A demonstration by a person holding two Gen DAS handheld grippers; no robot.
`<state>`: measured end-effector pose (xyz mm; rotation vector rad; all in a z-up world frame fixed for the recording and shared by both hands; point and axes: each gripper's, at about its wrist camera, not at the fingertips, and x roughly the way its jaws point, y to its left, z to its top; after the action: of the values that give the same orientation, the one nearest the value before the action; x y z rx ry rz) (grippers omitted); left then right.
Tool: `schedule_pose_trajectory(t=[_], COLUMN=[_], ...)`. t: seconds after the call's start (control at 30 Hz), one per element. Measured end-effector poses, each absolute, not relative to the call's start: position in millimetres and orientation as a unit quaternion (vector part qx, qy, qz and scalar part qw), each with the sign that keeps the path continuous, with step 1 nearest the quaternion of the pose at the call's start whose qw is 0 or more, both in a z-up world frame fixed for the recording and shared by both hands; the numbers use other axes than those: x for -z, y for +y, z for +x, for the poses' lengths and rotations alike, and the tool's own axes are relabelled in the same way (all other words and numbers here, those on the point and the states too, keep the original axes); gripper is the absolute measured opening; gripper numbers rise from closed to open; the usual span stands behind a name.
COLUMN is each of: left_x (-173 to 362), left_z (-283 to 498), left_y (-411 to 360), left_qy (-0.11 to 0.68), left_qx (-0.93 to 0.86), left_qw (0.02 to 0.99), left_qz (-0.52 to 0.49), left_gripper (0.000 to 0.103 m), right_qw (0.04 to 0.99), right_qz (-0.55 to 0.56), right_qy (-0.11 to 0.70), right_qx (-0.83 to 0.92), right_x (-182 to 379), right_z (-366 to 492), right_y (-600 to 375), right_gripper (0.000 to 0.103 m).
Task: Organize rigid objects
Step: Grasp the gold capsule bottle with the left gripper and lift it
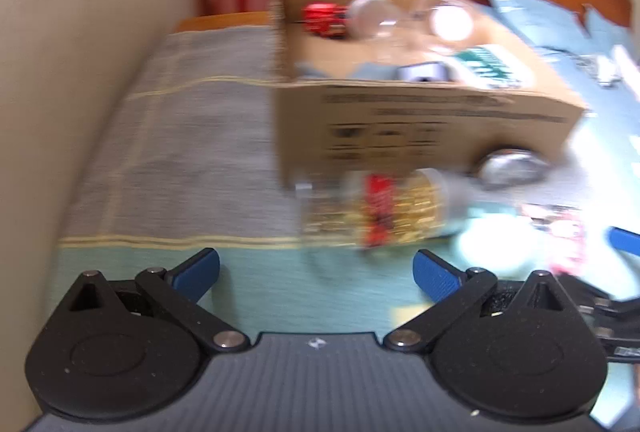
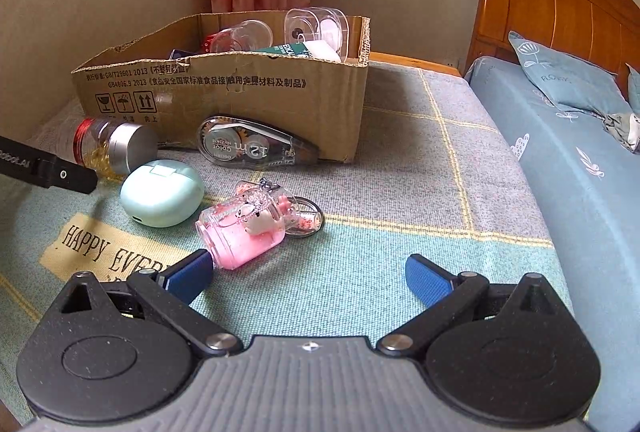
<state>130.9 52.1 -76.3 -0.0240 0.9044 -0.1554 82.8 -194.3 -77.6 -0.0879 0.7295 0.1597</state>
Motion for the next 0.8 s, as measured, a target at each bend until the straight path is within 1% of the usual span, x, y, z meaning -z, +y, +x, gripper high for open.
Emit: schedule_pose_trajectory(t=[0.27,0.63,0.8], left_x=[72.3,79.7,76.9], left_z=[134.3,146.3,137.8], left_y=[23.8,38.9,45.5], left_qy=[0.418,0.413,0.403], left_qx=[0.097,0.07,0.049], left_qw=[0.903,0.905,0.913], left_qz=[-0.019,-0.076,-0.041], left_gripper=[0.102,0.102,0.102], right_qw=[0.93,0.931,0.931], right_qz=[-0.045,-0.047,-0.047], right_qy=[0.355,0.352,0.352], right_qx=[-0.082,-0.089,-0.089], right_x=[77.9,78.2,78.0], right_z=[81.9,79.4,79.5], right_y=[-195.5,-197.2,-196.9], right_gripper=[0.103,0.103,0.103])
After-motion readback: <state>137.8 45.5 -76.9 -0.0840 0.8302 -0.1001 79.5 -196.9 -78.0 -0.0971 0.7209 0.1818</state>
